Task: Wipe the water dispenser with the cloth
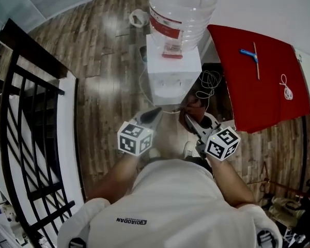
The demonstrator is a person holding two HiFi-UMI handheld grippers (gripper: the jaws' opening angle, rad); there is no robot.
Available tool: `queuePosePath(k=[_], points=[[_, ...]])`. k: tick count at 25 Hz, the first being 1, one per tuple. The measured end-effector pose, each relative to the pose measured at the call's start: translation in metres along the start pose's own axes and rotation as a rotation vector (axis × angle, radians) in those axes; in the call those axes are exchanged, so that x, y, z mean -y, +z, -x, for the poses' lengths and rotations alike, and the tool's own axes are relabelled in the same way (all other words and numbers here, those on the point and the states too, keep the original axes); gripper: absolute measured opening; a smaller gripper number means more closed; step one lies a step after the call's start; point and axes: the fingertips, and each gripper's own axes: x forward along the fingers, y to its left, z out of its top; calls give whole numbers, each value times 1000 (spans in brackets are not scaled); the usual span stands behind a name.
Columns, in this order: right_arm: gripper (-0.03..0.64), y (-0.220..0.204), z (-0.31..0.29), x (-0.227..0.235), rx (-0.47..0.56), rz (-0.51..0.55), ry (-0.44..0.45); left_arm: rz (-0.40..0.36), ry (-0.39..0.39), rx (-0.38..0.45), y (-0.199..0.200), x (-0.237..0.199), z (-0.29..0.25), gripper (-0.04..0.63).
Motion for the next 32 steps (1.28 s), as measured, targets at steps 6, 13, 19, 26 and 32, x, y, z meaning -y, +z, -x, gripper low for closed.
queuePosePath(k=[6, 13, 19, 26, 32], points=[[58, -12, 23, 9, -64, 22, 22, 54, 47, 47, -1, 16, -1, -11], [58, -18, 41, 23, -78, 5, 57, 42, 97, 79, 2, 38, 0, -11], [58, -16, 51, 33, -68, 25, 58, 17, 107, 64, 1, 53, -7, -11], [58, -19, 53, 40, -72, 24, 57, 7, 122, 57, 3, 57, -9, -11], [58, -21, 58, 41, -74, 33, 47, 11, 122, 54, 3, 59, -14, -11]])
